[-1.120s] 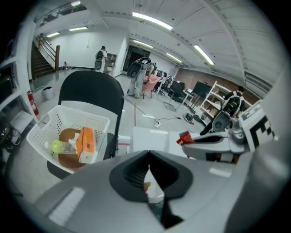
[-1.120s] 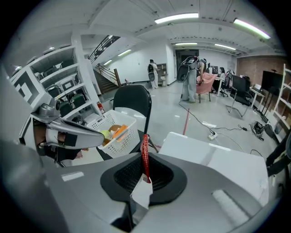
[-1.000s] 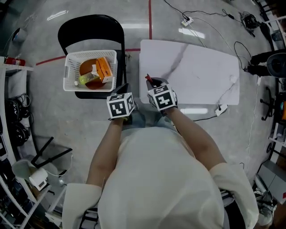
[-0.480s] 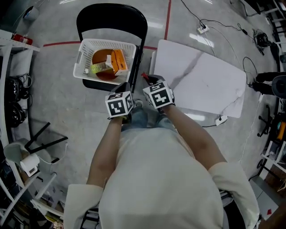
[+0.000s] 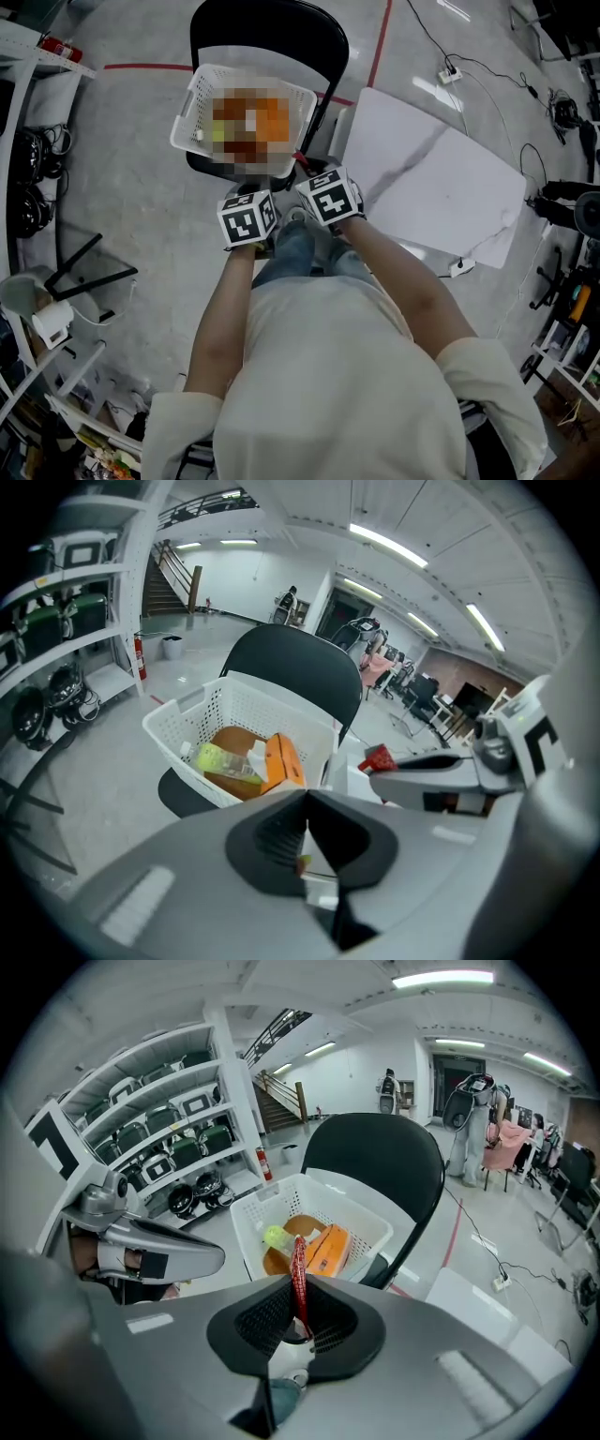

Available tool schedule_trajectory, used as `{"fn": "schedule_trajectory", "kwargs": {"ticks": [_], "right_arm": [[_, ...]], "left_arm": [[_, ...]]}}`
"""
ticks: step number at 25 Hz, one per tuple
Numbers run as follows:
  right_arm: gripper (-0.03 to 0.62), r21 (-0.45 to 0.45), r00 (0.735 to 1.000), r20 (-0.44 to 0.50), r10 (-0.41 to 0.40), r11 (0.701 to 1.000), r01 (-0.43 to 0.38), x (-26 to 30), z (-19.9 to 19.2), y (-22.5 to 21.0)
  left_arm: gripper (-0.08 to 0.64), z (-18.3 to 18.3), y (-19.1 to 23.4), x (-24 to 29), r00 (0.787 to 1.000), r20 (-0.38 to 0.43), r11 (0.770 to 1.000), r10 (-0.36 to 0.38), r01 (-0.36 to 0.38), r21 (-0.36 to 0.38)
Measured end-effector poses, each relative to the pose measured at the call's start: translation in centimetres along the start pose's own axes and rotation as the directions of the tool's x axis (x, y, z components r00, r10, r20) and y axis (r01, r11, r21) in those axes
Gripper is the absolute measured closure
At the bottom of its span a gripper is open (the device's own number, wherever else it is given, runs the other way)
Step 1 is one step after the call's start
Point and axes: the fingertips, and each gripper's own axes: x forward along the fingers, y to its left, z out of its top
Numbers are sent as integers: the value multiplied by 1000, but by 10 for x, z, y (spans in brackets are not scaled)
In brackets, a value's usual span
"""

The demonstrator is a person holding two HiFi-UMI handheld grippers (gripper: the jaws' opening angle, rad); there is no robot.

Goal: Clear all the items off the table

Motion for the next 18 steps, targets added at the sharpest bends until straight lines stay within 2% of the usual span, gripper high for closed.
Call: {"fn": "schedule_trajectory", "kwargs": {"ticks": [18], "right_arm": [[569,-90,995,-58,81,992,-86,75,39,26]], "left_arm": [[552,11,65,26,997,5,990,82,-81,-113]]}}
